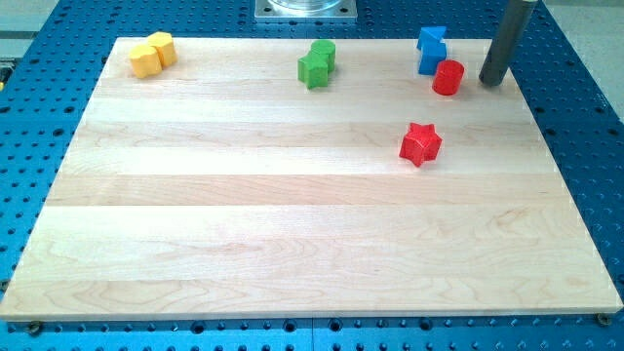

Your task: Touch the bottom of red star

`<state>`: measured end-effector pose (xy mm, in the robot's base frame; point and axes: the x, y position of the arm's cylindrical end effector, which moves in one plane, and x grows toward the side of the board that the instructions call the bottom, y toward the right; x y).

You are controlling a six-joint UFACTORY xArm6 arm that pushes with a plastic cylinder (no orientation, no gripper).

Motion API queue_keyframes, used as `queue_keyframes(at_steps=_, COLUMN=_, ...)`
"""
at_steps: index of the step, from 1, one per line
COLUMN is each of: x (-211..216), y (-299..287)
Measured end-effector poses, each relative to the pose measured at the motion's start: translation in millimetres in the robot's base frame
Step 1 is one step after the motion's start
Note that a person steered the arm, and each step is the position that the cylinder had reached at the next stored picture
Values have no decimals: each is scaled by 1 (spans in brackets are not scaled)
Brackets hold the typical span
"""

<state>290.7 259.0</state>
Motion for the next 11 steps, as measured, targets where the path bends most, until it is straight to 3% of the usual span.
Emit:
queue_keyframes(at_steps=3, x=14, y=-42)
queue_keyframes(at_steps=4, x=46, y=-38)
queue_keyframes(at_steps=5, x=131, y=-27)
queue_keyframes(at_steps=6, x=162, y=-72)
queue_keyframes(at_steps=8, x=131, y=-100)
queue_keyframes(at_steps=10, x=159, y=-126)
queue_keyframes(at_steps=11, x=152, y=-147)
